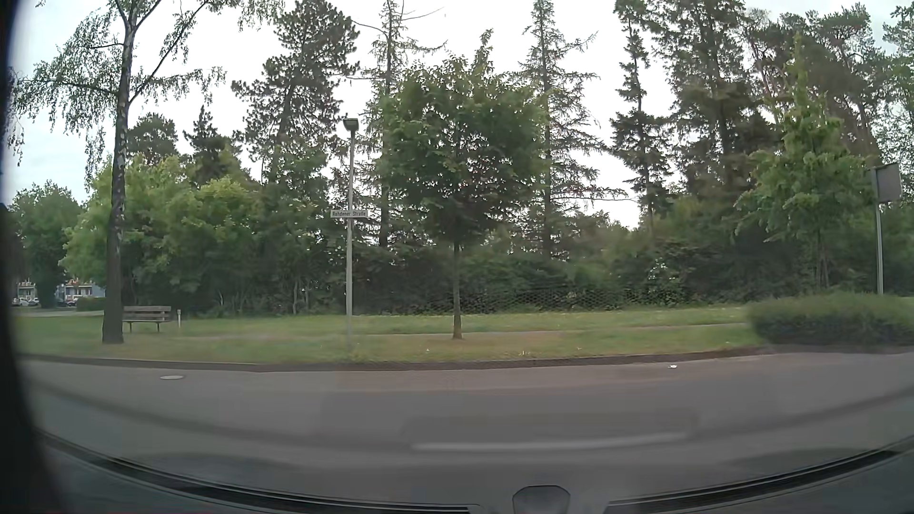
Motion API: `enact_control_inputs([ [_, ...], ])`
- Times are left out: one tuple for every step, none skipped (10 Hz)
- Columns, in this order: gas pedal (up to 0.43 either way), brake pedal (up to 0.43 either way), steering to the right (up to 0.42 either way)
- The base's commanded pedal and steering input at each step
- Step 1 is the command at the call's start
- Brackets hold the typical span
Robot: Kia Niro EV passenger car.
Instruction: Follow the waypoints while adhering to traffic rules and regulations
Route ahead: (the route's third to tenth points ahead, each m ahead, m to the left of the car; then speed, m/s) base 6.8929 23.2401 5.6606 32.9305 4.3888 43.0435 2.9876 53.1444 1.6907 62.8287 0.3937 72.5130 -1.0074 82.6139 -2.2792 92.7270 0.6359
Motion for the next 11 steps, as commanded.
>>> enact_control_inputs([
  [0.0, 0.006, -0.158],
  [0.0, 0.006, -0.172],
  [0.0, 0.006, -0.188],
  [0.0, 0.006, -0.2],
  [0.0, 0.006, -0.206],
  [0.0, 0.006, -0.21],
  [0.0, 0.006, -0.22],
  [0.0, 0.006, -0.239],
  [0.0, 0.006, -0.266],
  [0.079, 0.006, -0.29],
  [0.138, 0.006, -0.326],
])
